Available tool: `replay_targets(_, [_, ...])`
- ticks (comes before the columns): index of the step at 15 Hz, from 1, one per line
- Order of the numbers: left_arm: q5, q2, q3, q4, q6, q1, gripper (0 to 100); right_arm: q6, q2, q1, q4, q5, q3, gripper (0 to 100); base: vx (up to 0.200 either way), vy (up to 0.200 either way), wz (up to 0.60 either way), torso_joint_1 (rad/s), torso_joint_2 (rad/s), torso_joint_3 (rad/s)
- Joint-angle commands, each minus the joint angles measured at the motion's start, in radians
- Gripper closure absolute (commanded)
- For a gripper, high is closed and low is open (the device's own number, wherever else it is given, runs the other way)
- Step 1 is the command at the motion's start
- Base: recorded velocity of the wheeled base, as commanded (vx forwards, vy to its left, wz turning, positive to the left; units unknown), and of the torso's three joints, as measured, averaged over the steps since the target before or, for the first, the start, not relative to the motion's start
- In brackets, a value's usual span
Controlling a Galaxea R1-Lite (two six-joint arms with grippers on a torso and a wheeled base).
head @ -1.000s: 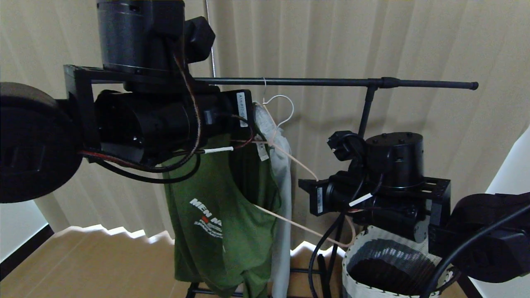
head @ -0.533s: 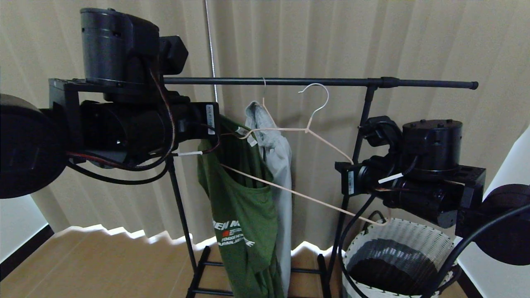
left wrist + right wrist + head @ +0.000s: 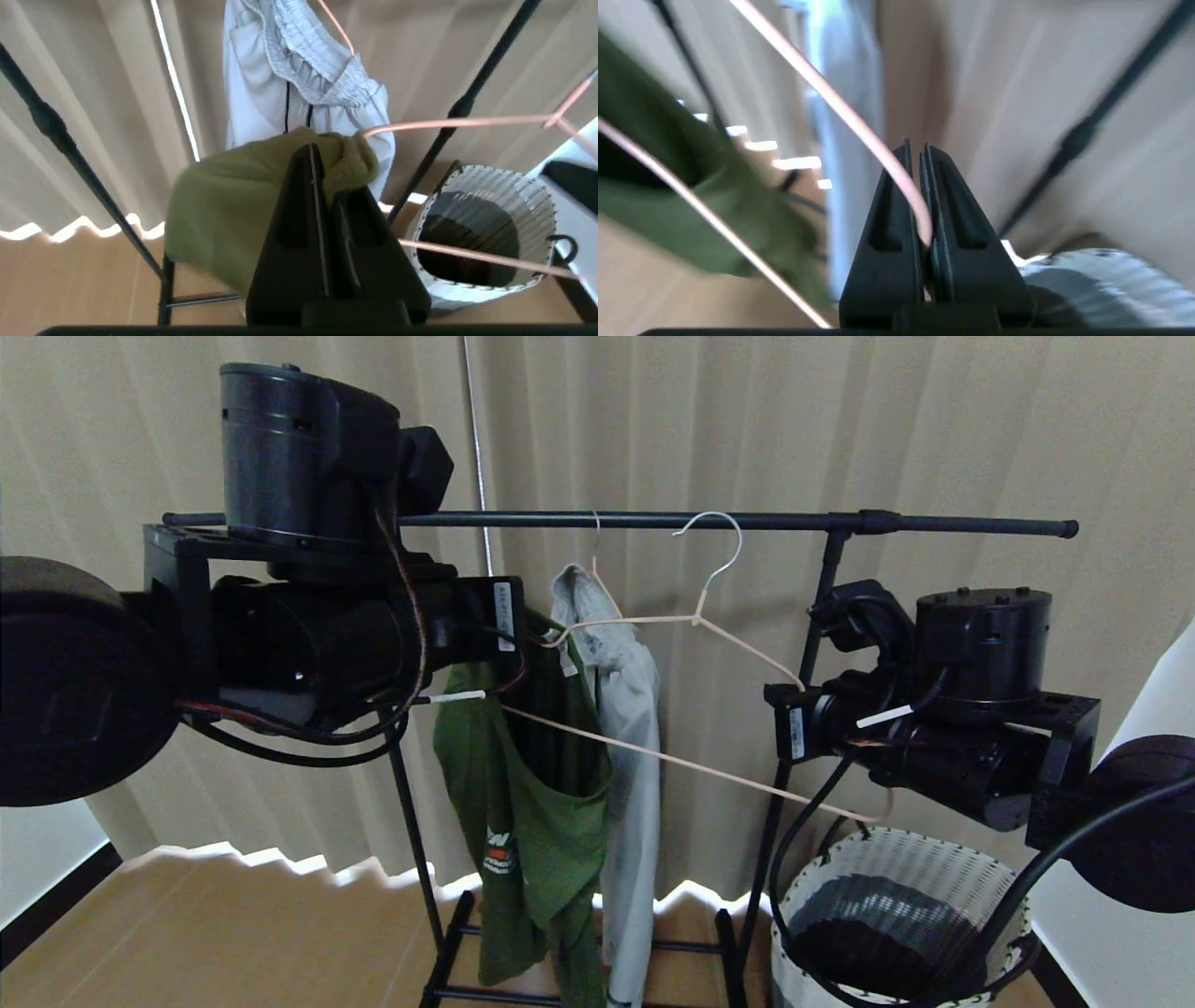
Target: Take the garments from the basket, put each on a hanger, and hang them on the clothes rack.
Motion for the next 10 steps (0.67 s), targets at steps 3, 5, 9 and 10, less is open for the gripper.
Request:
replay_targets(3, [0.027, -0.035, 0.025, 0.021, 0.015, 0.040, 100, -0.012, -0.009, -0.023, 0.002, -0.035, -0.005, 100, 0.000, 0.000, 0.00, 0.000, 0.00, 0.000])
replay_targets(5, [0.026, -0.059, 0.030, 0.084, 0.015, 0.033, 100, -0.056, -0.004, -0.023, -0.006, -0.047, -0.006, 100, 0.000, 0.000, 0.00, 0.000, 0.00, 0.000])
replay_targets(9, [0.024, -0.012, 0.004, 0.043, 0.011, -0.001, 100, -0.063, 0.002, 0.023, -0.006, -0.042, -0.015, 100, 0.000, 0.000, 0.00, 0.000, 0.00, 0.000])
replay_targets(10, [0.024, 0.014, -0.015, 0.009, 0.011, -0.001, 100, -0.061, -0.004, 0.034, 0.000, -0.036, -0.009, 100, 0.000, 0.000, 0.00, 0.000, 0.00, 0.000])
